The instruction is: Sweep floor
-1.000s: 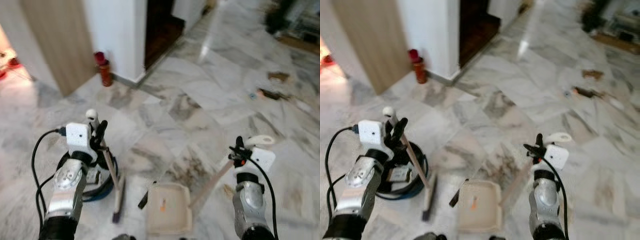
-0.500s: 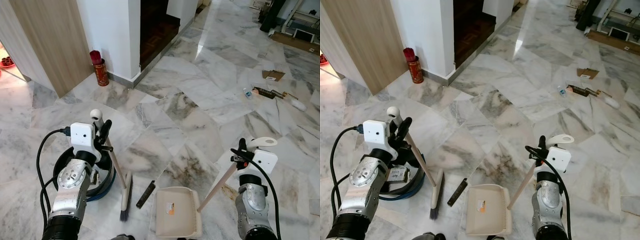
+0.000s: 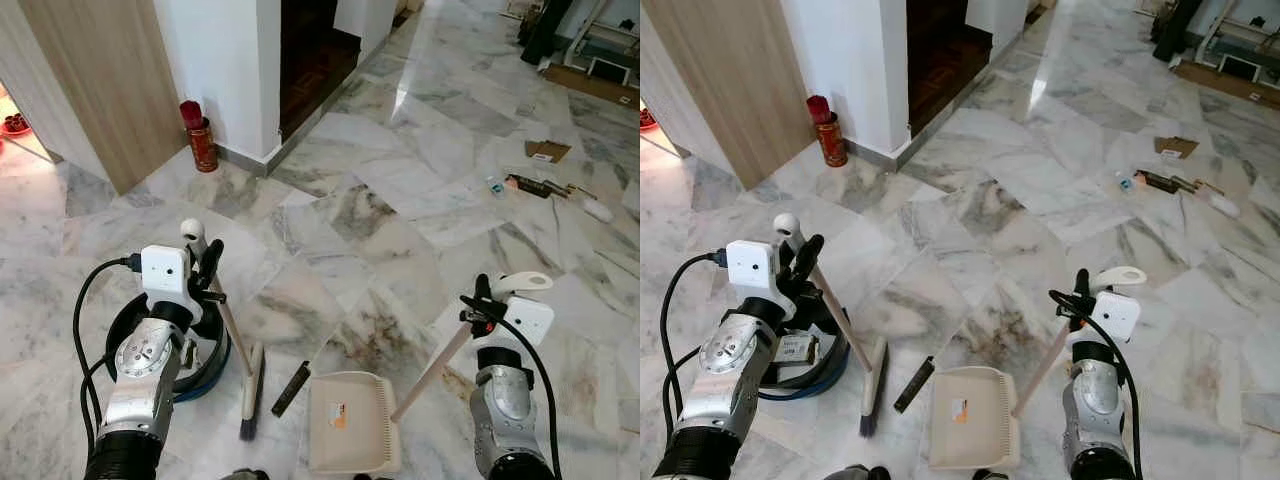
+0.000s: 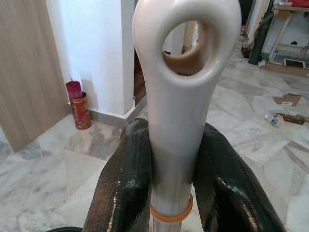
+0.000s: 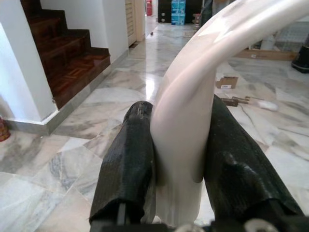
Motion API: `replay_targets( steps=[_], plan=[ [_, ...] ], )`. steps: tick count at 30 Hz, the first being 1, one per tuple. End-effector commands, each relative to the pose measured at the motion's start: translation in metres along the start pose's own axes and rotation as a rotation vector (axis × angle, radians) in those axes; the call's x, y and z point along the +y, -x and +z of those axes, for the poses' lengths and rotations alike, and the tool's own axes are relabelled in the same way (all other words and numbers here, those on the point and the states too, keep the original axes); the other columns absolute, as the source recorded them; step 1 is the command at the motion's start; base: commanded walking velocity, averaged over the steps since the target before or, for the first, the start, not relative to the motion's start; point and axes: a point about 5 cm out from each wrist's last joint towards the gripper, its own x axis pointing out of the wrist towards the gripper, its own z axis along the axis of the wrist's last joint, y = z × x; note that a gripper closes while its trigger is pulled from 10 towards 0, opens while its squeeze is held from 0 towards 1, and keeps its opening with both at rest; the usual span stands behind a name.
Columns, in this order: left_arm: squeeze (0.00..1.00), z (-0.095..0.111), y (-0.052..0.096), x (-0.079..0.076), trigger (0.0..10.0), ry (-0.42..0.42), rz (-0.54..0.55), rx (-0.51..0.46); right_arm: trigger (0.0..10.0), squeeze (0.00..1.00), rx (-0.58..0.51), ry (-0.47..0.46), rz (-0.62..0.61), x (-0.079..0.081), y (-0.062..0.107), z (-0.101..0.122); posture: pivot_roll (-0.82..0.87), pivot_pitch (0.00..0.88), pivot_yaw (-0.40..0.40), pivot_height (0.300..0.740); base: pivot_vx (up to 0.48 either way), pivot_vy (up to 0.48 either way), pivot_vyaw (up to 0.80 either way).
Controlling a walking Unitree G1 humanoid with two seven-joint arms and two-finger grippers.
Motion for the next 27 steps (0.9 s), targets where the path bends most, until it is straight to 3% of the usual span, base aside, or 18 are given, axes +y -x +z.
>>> replay_targets(
  steps=[1,17,27],
  plan=[
    [0.00,0.0062,-0.0002,-0.0024,10.0,-0.017,-0.010,-0.033,10.0,0.00,-0.018,-0.002,-0.002,-0.0011,-0.0023,0.0033,0.22,0.101,-0.092,0.740,0.270,0.000,0.00],
    [0.00,0.0068,-0.0006,-0.0032,10.0,-0.025,-0.010,-0.037,10.0,0.00,-0.016,-0.008,0.007,0.0001,-0.0043,0.0041,0.22,0.112,-0.100,0.740,0.312,0.000,0.00],
    [0.00,0.0081,0.0007,-0.0041,10.0,-0.030,-0.012,-0.043,10.0,0.00,-0.016,-0.011,0.012,0.0012,-0.0048,0.0042,0.23,0.119,-0.105,0.740,0.000,0.000,0.00]
  ],
)
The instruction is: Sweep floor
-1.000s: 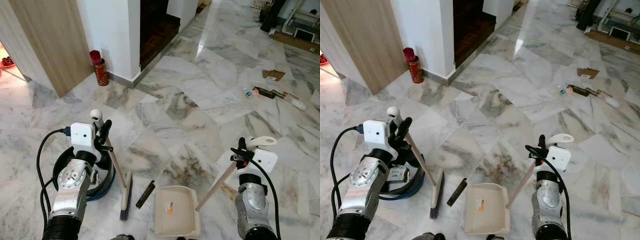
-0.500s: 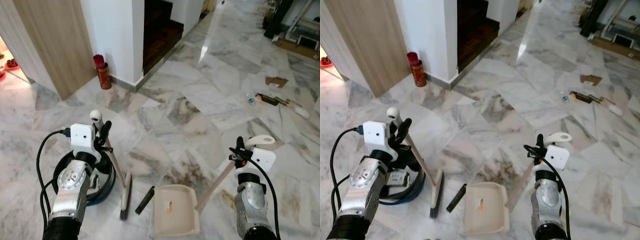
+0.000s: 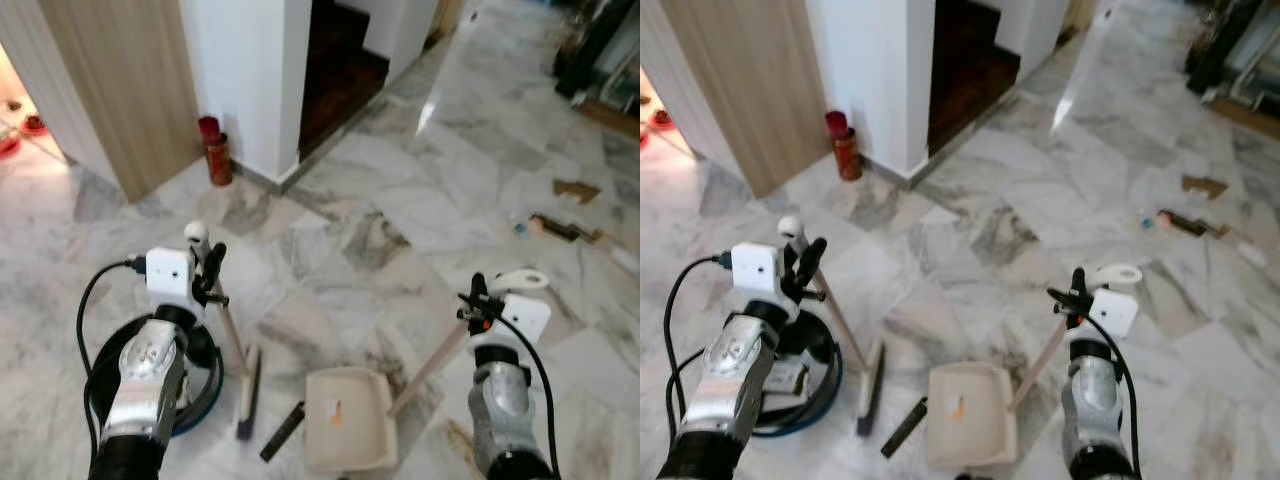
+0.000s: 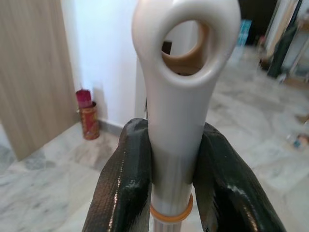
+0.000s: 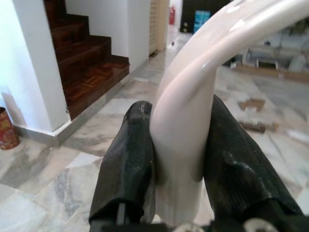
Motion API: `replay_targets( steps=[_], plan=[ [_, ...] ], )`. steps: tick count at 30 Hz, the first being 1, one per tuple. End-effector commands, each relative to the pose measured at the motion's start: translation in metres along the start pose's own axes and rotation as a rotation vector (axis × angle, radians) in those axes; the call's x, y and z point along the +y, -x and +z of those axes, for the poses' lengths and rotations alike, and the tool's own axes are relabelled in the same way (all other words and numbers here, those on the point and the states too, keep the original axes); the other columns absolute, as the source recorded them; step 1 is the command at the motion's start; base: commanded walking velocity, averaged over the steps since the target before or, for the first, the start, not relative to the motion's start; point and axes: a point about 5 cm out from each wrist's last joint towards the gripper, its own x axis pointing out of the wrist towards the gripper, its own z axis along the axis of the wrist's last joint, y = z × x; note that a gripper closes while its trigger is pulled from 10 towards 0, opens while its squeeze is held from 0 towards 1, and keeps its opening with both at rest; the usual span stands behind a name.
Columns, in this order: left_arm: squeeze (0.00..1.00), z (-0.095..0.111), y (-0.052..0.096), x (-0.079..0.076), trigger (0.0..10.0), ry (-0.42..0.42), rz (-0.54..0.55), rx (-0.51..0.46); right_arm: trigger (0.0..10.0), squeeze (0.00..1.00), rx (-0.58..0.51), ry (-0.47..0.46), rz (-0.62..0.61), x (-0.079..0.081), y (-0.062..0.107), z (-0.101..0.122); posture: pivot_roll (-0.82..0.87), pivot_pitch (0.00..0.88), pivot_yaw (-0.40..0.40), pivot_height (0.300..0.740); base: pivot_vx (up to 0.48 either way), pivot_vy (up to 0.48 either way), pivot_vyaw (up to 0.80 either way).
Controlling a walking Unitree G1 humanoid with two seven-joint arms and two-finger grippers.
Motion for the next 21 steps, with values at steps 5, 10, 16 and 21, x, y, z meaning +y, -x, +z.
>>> replay_targets(
  steps=[5,10,16,21],
  plan=[
    [0.00,0.003,0.007,0.008,10.0,-0.023,0.021,-0.014,10.0,0.00,-0.008,-0.015,0.017,0.008,-0.001,0.001,0.23,0.127,-0.106,0.740,0.000,0.000,0.00],
    [0.00,0.004,0.010,0.006,10.0,-0.025,0.015,-0.013,10.0,0.00,-0.010,-0.010,0.019,0.009,-0.001,0.000,0.23,0.149,-0.104,0.740,0.000,0.000,0.00],
    [0.00,0.002,0.016,0.004,10.0,-0.021,0.007,-0.003,10.0,0.00,-0.010,0.016,0.047,0.014,-0.001,0.000,0.23,0.165,-0.106,0.740,0.000,0.000,0.00],
    [0.00,0.003,0.018,0.001,10.0,-0.016,0.002,0.003,10.0,0.00,-0.009,0.047,0.046,0.010,-0.002,0.000,0.23,0.183,-0.106,0.740,0.000,0.000,0.00]
  ],
)
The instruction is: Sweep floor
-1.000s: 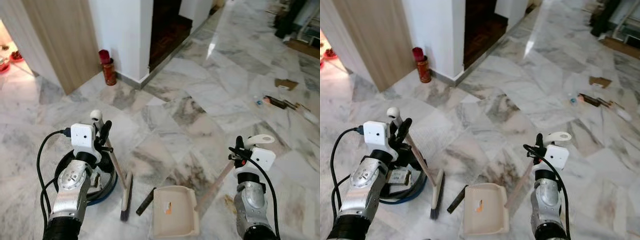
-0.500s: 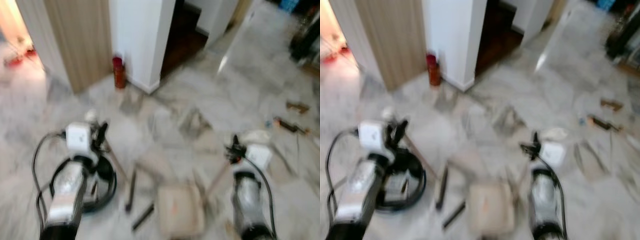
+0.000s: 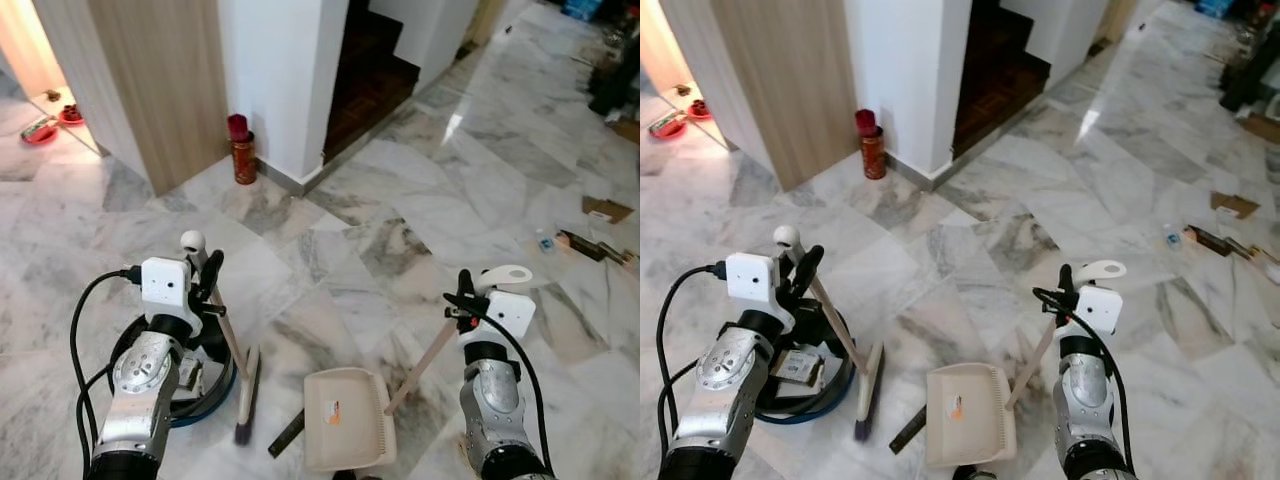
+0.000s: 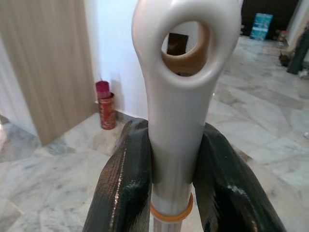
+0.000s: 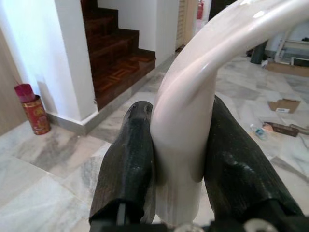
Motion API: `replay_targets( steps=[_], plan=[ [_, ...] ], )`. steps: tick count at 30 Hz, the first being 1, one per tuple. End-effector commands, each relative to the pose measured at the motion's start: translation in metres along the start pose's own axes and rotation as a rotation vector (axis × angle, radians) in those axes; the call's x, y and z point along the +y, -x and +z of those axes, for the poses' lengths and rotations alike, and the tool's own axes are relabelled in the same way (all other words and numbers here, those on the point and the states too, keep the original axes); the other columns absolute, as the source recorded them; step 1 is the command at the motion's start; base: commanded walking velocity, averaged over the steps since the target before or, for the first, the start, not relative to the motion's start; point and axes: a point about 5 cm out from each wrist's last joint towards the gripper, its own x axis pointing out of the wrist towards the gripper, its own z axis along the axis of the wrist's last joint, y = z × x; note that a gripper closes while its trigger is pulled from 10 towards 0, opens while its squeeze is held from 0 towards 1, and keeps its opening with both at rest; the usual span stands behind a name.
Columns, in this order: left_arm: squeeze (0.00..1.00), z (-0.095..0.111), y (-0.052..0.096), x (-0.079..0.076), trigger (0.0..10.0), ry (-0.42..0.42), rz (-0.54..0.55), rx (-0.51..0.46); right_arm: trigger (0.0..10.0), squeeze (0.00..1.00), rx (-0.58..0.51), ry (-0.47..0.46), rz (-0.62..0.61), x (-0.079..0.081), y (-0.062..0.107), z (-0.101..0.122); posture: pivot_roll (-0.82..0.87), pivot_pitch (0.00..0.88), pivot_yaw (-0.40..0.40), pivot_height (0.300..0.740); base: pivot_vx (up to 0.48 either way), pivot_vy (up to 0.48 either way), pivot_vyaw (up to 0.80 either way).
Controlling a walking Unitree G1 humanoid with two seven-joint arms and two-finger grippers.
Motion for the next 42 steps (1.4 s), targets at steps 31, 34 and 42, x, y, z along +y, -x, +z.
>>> replay_targets(
  steps=[31,34,42],
  plan=[
    [0.00,0.023,0.024,0.008,10.0,-0.063,-0.038,0.013,10.0,0.00,0.067,0.119,0.022,0.013,0.015,-0.020,0.29,0.311,-0.076,0.740,0.000,0.000,0.00],
    [0.00,0.018,0.023,0.004,10.0,-0.044,-0.079,0.057,10.0,0.00,0.074,0.124,0.012,0.010,0.020,-0.023,0.29,0.309,-0.079,0.740,0.000,0.000,0.00],
    [0.00,0.003,0.018,-0.007,10.0,0.030,-0.133,0.156,10.0,0.00,0.067,0.131,-0.015,0.002,0.022,-0.023,0.27,0.303,-0.084,0.740,0.000,0.000,0.00]
  ],
)
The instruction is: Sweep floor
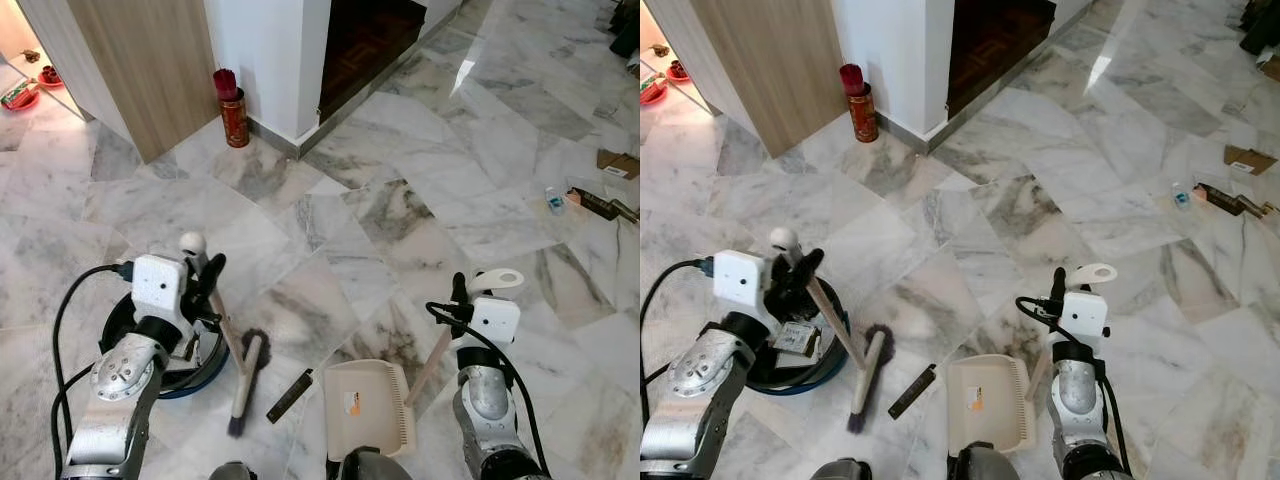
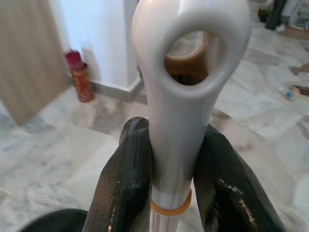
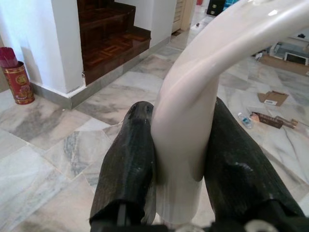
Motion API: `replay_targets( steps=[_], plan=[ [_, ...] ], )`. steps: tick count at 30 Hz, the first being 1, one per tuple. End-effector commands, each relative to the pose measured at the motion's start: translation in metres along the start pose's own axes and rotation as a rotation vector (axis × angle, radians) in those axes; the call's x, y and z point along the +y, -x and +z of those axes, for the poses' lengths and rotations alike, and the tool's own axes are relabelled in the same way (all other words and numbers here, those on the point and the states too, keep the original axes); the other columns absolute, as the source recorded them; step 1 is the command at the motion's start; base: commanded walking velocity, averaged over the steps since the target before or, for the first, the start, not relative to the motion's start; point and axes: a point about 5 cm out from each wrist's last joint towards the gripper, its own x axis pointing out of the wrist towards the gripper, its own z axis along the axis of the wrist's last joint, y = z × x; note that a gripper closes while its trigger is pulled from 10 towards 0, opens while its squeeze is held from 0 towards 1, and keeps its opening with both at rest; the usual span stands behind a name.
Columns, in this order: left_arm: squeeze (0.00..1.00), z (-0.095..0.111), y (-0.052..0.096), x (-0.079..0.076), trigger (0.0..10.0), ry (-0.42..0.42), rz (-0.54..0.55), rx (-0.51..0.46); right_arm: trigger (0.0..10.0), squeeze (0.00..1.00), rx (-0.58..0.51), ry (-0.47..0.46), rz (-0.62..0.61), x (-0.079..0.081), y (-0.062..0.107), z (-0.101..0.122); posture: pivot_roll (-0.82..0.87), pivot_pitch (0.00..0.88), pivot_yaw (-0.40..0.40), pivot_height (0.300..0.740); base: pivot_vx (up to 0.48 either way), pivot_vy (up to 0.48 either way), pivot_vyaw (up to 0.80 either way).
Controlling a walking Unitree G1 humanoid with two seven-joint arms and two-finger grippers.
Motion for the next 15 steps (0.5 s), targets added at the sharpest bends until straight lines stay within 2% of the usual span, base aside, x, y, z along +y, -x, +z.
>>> replay_targets(
  steps=[1,8,10,11,12,15],
  plan=[
    [0.00,-0.018,0.002,-0.005,10.0,0.062,-0.014,0.091,10.0,0.00,0.095,0.023,-0.008,-0.006,0.014,-0.018,0.26,0.303,-0.086,0.740,0.000,0.000,0.00],
    [0.00,-0.024,-0.001,-0.011,10.0,0.129,-0.059,0.168,10.0,0.00,0.087,0.029,-0.012,-0.009,0.012,-0.016,0.26,0.303,-0.092,0.740,0.000,0.000,0.00],
    [0.00,-0.025,-0.004,-0.013,10.0,0.202,-0.075,0.196,10.0,0.00,0.084,0.030,-0.015,-0.010,0.009,-0.015,0.26,0.302,-0.092,0.740,0.000,0.000,0.00],
    [0.00,-0.025,-0.004,-0.013,10.0,0.202,-0.075,0.196,10.0,0.00,0.084,0.030,-0.015,-0.010,0.009,-0.015,0.26,0.302,-0.092,0.740,0.000,0.000,0.00],
    [0.00,-0.024,-0.006,-0.016,10.0,0.250,-0.086,0.198,10.0,0.00,0.082,0.029,-0.015,-0.010,0.008,-0.014,0.26,0.302,-0.092,0.740,0.000,0.000,0.00],
    [0.00,-0.022,-0.007,-0.017,10.0,0.284,-0.089,0.202,10.0,0.00,0.082,0.028,-0.016,-0.010,0.008,-0.014,0.26,0.302,-0.093,0.740,0.000,0.000,0.00]
  ],
)
